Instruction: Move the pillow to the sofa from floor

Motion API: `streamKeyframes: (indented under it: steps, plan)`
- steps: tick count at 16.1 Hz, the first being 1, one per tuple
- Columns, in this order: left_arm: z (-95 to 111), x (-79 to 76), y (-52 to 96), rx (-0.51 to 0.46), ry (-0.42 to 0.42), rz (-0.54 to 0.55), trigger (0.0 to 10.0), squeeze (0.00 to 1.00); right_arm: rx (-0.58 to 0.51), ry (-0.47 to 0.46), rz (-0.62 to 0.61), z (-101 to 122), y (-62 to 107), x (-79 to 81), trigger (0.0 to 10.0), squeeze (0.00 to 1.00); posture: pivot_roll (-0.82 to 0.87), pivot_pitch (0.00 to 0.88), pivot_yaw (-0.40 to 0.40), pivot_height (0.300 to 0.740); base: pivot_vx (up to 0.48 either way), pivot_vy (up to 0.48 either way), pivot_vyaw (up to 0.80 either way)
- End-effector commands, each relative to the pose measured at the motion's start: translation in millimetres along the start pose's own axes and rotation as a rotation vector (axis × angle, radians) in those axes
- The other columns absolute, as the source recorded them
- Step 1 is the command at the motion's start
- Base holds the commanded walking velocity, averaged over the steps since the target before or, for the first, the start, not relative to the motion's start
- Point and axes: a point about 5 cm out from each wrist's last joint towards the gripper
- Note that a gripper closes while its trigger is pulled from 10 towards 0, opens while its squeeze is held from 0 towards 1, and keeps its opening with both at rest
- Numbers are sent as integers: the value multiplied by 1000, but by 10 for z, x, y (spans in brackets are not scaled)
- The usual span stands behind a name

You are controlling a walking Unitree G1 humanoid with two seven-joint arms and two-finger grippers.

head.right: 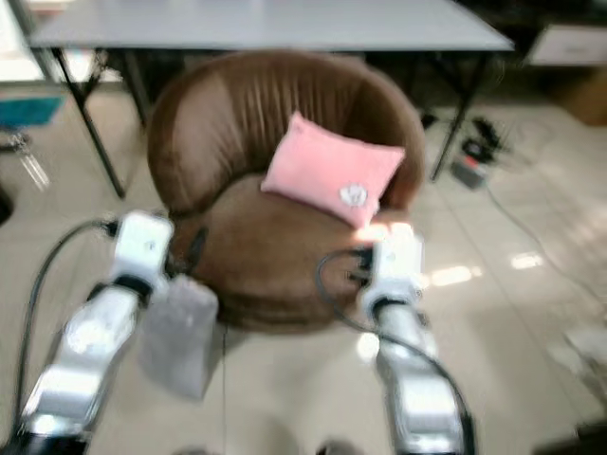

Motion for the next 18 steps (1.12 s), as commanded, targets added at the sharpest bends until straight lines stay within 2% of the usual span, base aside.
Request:
streamKeyframes:
  steps: [1, 8, 18]
  plan:
    - [26, -48, -18, -13, 7, -12, 10000, 0, -2, 8, -22, -2, 1, -91, 10000, 0, -4, 55, -16, 740, 0, 480, -525]
    - [12, -57, -23, -14, 6, -17, 10000, 0, 0, 11, -12, -21, -4, -82, 10000, 0, 0, 36, -18, 740, 0, 480, -550]
    - [26, -48, -58, -25, 2, -15, 10000, 0, -3, 20, 2, -24, -37, -69, 10000, 0, 4, 17, -21, 740, 0, 480, -798]
Point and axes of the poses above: a point about 5 cm out from each wrist's last joint towards the gripper, its own y axis pointing back from the gripper into the wrist, its own z axis along the axis of the wrist's last joint, x = y × z, and after that the axes turned 10 degrees about y, right-handed
